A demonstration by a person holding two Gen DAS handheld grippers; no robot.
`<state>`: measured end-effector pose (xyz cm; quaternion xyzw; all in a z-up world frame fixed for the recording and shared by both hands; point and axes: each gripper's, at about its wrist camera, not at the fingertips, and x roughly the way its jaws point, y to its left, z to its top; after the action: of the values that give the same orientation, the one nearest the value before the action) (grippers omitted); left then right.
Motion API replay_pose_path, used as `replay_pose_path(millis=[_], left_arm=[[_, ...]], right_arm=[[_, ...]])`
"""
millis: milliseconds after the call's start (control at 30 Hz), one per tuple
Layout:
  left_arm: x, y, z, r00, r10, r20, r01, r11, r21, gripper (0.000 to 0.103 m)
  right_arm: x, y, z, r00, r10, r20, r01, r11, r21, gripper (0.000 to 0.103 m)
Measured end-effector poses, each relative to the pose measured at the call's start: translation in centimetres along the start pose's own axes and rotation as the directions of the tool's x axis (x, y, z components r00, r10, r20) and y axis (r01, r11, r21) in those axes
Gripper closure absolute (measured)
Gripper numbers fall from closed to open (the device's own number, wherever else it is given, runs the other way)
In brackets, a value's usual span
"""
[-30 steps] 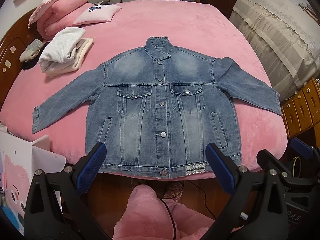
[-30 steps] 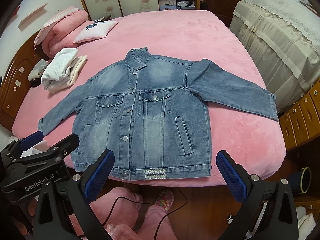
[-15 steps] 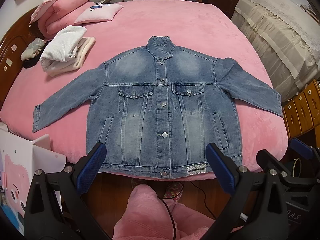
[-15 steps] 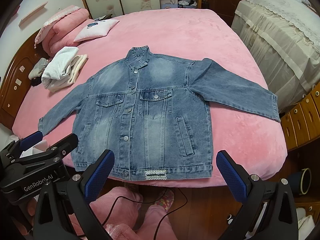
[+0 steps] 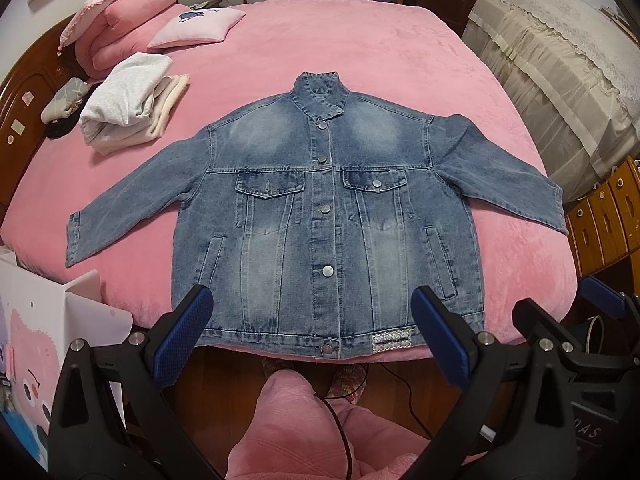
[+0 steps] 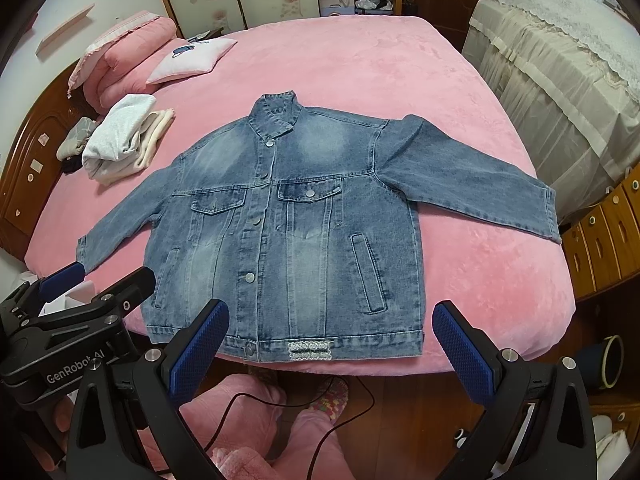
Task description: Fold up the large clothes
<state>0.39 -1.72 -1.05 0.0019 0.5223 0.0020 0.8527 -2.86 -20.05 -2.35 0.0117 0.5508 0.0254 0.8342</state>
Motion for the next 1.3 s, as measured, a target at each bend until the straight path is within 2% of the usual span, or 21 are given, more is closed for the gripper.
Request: replay_pose_path(millis=[600, 867, 967, 1067, 1167, 1233, 1300], left_arm=[[0.0, 0.8, 0.1, 1.000, 0.015, -0.009, -0.015, 1.000, -0.006, 0.004], [1.4, 4.3, -0.2, 0.997, 0.015, -0.073, -0.020, 0.998, -0.062, 0.004], [2.5, 7.2, -0.6, 0.994, -0.004, -0.113, -0.009, 0.993, -0.121, 0.004], [3.5, 10.7, -0.9, 0.989, -0.038, -0.142, 0.009, 0.980, -0.197, 0.004], [4.5, 15.4, -0.4, 0.988, -0.080, -0.130, 0.037, 0.953, -0.301, 0.004], [5.4, 19.5, 0.5, 0.989, -0.096, -0.112, 0.045, 0.922, -0.385, 0.005], [6.7, 24.5, 1.7, 0.991, -0.108, -0.081, 0.054, 0.868, -0.493, 0.005]], right_arm=[[0.9, -0.1, 0.2, 1.000, 0.016, -0.006, -0.016, 1.000, 0.003, 0.000], [3.2, 2.5, 1.7, 0.997, 0.053, -0.058, -0.054, 0.998, -0.011, 0.000], [4.2, 4.6, 2.4, 0.994, 0.075, -0.082, -0.077, 0.997, -0.023, 0.000], [5.7, 7.2, 3.0, 0.986, 0.116, -0.122, -0.120, 0.992, -0.025, 0.000], [7.6, 10.3, 3.5, 0.977, 0.134, -0.168, -0.138, 0.990, -0.012, 0.000], [8.8, 12.4, 4.0, 0.978, 0.121, -0.168, -0.123, 0.992, 0.001, 0.000], [9.8, 14.6, 4.6, 0.984, 0.097, -0.151, -0.100, 0.995, -0.007, 0.000]])
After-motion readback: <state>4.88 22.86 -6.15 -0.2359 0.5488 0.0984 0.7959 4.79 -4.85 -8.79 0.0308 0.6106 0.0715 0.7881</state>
